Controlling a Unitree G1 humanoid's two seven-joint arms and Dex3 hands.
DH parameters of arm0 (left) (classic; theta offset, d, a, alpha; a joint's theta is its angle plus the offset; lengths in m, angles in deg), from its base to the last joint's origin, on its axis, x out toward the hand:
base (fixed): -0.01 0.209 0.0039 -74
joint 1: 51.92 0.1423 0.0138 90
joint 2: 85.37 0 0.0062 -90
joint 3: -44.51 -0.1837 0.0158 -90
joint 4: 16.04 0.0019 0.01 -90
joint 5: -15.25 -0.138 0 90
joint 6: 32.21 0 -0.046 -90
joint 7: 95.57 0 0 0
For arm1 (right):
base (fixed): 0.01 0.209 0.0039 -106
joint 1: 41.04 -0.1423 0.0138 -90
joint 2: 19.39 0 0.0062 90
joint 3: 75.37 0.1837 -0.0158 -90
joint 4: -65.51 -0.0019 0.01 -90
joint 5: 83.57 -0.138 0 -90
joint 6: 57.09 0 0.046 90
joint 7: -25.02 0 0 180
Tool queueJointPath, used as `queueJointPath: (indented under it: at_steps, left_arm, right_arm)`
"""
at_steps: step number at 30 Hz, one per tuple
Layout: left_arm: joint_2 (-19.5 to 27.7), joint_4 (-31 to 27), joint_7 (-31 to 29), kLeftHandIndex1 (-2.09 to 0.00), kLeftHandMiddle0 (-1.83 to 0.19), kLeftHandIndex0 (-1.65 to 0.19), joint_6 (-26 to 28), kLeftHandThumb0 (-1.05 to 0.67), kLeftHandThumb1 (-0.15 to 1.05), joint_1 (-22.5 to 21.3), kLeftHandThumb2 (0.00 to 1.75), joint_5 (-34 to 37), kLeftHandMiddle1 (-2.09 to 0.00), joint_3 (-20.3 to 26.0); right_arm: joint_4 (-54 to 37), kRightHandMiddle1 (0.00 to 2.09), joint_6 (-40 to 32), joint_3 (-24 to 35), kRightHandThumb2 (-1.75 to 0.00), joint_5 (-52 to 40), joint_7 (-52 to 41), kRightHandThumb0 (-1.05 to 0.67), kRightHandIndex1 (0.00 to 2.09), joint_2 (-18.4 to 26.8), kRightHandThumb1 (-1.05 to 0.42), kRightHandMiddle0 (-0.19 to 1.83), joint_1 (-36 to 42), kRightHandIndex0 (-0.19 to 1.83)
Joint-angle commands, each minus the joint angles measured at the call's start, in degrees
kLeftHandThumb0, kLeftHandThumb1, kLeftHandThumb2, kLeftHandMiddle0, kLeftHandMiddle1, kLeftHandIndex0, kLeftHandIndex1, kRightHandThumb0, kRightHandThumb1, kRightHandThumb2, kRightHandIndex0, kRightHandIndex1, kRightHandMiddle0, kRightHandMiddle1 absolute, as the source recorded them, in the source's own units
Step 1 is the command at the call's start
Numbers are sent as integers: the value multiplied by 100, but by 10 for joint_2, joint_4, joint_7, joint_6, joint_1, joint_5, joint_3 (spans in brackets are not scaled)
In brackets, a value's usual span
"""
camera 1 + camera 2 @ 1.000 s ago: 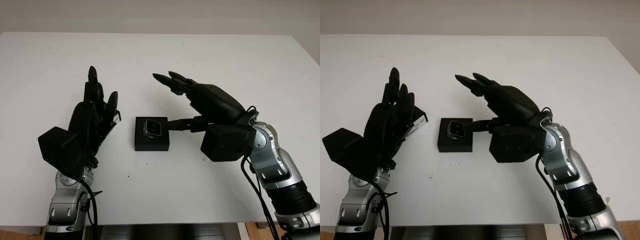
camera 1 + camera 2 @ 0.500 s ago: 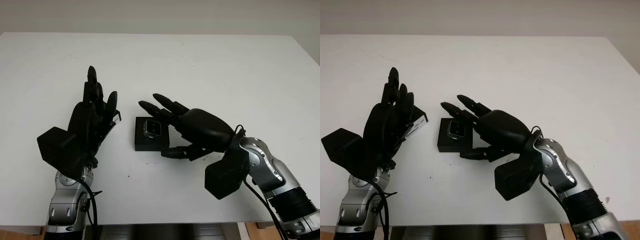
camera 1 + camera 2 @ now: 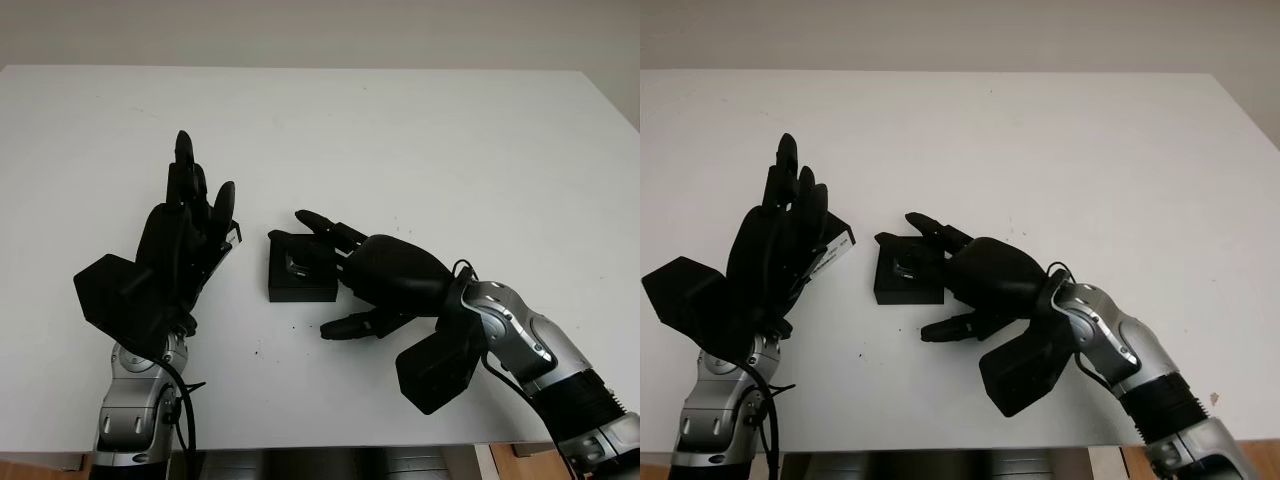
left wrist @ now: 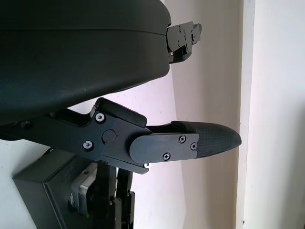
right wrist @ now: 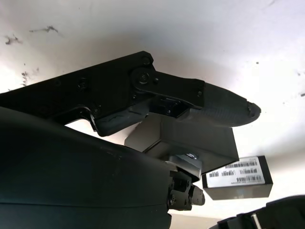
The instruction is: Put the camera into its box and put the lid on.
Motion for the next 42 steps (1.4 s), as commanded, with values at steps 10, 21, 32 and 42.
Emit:
queueJointPath:
  at_steps: [10,21,32,42]
  left_arm:
    - [-16,-15,9,0,19,19,-8,-75,105,7,48,-6,0,-11]
    - [-20,-21,15,0,19,19,-15,-76,105,18,48,-7,0,-8]
    - [-11,-49,4,0,19,19,-22,-75,105,18,45,6,0,5]
    - [105,-115,-67,0,19,19,27,-81,105,-6,44,12,0,55]
  right_arm:
    - [12,20,21,-3,-72,-3,-14,-96,6,16,-105,24,-71,-12]
    - [11,10,11,6,-73,-32,-36,-95,5,13,-105,12,-71,-14]
    - [-40,1,-143,105,-67,-241,-44,-88,4,-57,-105,-12,-32,-17]
    - [-61,5,-236,172,-69,-314,-42,-86,6,-64,-105,-8,-48,-12]
